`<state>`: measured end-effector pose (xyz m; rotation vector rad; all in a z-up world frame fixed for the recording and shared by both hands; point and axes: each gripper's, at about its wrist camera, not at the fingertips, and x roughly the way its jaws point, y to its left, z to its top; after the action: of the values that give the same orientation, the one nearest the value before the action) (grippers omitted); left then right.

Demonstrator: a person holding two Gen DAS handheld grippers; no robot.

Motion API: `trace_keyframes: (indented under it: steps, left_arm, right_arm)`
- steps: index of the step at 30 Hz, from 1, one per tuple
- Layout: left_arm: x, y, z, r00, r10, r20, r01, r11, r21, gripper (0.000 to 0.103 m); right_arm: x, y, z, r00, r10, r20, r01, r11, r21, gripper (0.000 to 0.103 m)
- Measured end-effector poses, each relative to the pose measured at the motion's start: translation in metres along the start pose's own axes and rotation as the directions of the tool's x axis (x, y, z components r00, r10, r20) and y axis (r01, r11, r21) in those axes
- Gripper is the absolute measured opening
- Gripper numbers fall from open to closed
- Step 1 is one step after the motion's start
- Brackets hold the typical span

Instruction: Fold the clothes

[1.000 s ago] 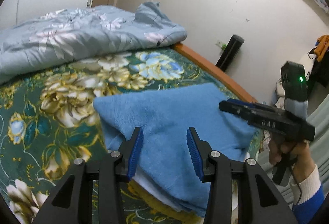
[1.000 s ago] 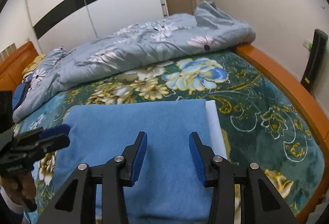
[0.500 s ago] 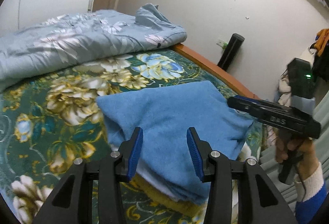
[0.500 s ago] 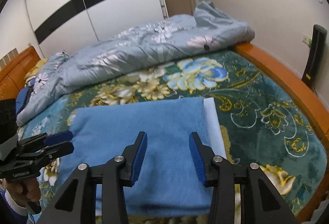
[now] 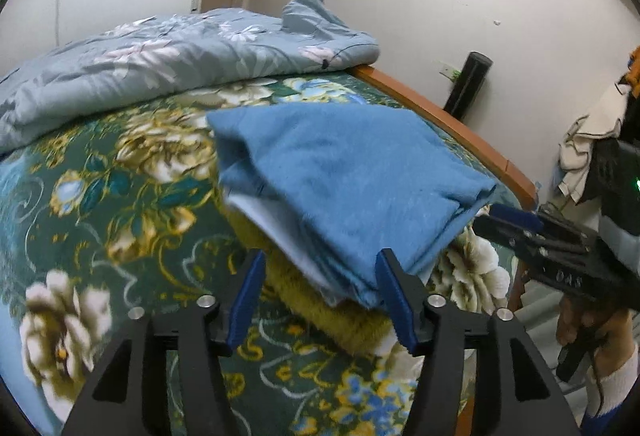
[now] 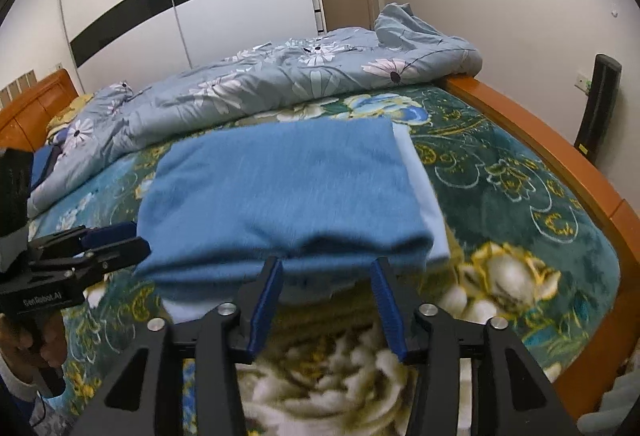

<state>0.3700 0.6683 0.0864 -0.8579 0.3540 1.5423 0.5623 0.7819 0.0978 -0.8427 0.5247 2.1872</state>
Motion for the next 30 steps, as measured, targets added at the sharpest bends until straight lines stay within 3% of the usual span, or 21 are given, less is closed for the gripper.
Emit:
trace_keyframes:
  steps: [6,9,11,19,30]
  left_arm:
    - [-0.005,-0.006,-0.019,1.0,0.028,0.015,-0.027,0.999,-0.018,0.075]
    - [-0.004,-0.012,-0.028,0.997,0.076,0.02,-0.076,0.997,-0.007,0.08]
    - [-0.005,-0.014,-0.034,0.996,0.089,0.023,-0.089,0.996,-0.004,0.083]
    - [-0.017,-0.024,-0.049,0.996,0.078,0.04,-0.078,0.997,0.003,0.086]
    - [-0.046,-0.035,-0.049,0.989,0.12,0.089,-0.121,0.993,0.005,0.086]
  right_arm:
    - [-0.008,0.009,-0.018,1.0,-0.022,-0.003,0.022,1.0,-0.006,0.061]
    - [-0.013,0.012,-0.024,0.999,-0.032,0.008,0.032,0.999,-0.008,0.065]
    - [-0.016,0.014,-0.027,1.0,-0.026,0.012,0.026,1.0,-0.004,0.075]
    - [-0.027,0.027,-0.044,0.999,-0.034,0.0,0.034,0.999,-0.022,0.086]
    - [-0.054,0.048,-0.048,0.998,-0.06,0.017,0.06,0.996,-0.064,0.102]
